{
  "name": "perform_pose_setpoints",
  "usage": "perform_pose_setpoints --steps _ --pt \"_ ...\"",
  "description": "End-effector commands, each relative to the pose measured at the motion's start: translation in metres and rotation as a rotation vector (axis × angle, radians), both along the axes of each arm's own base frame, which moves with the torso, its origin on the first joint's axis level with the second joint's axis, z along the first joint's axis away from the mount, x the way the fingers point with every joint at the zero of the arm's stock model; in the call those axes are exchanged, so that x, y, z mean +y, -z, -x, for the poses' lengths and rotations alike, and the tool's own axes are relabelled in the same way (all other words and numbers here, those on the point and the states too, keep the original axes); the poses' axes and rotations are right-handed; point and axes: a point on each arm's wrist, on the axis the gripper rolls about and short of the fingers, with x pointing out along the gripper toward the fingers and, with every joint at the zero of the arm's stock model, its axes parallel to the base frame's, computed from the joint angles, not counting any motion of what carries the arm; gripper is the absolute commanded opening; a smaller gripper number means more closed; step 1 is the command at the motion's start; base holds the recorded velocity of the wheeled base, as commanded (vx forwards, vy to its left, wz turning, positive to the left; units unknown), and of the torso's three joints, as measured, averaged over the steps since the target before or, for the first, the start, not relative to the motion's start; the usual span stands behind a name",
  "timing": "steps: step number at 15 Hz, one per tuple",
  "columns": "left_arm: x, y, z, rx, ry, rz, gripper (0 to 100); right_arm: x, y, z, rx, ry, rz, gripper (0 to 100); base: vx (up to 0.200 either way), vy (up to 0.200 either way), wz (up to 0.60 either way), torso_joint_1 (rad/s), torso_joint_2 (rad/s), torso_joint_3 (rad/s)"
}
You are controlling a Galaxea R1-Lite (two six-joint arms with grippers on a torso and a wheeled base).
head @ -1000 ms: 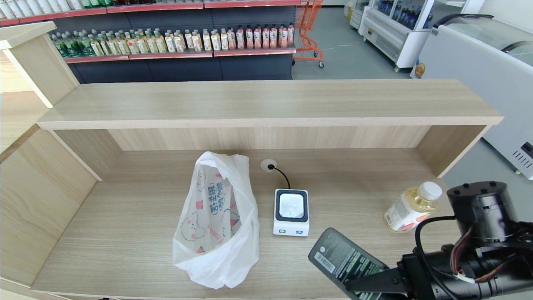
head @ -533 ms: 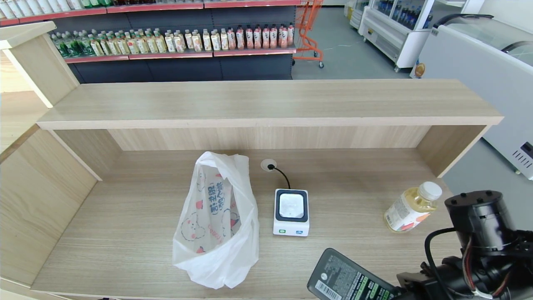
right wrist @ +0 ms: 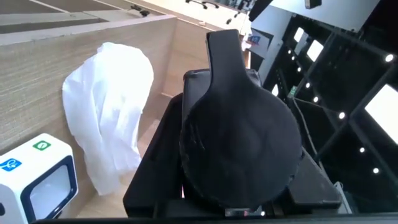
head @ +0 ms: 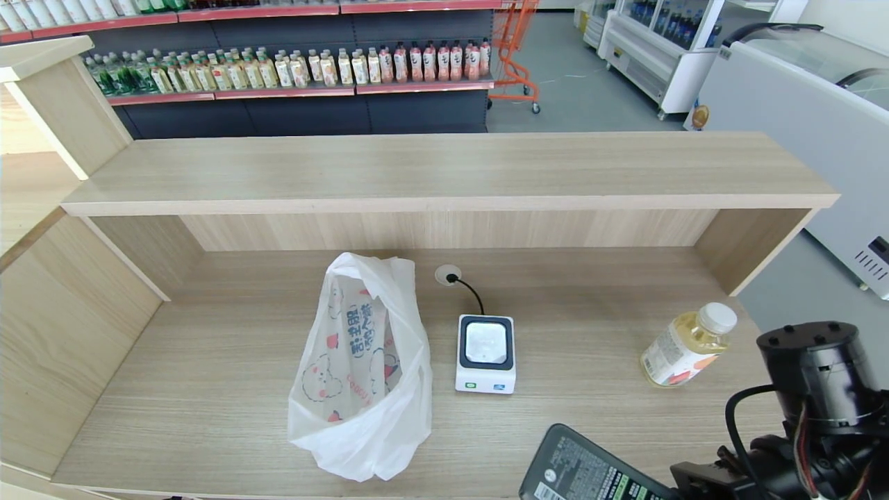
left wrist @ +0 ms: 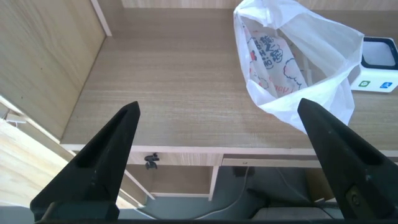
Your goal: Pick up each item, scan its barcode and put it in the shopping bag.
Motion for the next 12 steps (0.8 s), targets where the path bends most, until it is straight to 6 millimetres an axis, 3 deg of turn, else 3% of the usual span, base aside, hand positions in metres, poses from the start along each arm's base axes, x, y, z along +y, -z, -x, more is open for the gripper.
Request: perform_pose_setpoints --steps 1,7,8,10,12 --pt "0.0 0.0 0.0 0.0 -0.001 0.0 100 -0.001 -0.001 0.001 -0.019 -0.003 -0.004 0 0.0 0.0 0.0 0.0 0.0 0.0" --pt "0.0 0.0 0.0 0.0 -0.002 0.0 100 -0.002 -0.006 0.001 0.029 0.024 -0.01 0 0.0 0.0 0.0 0.0 0.0 0.0" --pt "0.0 0.0 0.0 0.0 -0.001 0.0 100 -0.003 -0.015 -0.001 0.112 0.072 -0.025 0 0.0 0.0 0.0 0.0 0.0 0.0" --pt "0.0 0.0 0.0 0.0 -0.001 0.0 100 -0.007 -0.056 -0.01 0.303 0.204 -0.111 0 0.0 0.0 0.0 0.0 0.0 0.0" --pt "0.0 0.0 0.0 0.0 0.001 0.0 100 -0.042 -0.065 -0.018 0.592 0.475 -0.188 0 0.0 0.0 0.0 0.0 0.0 0.0"
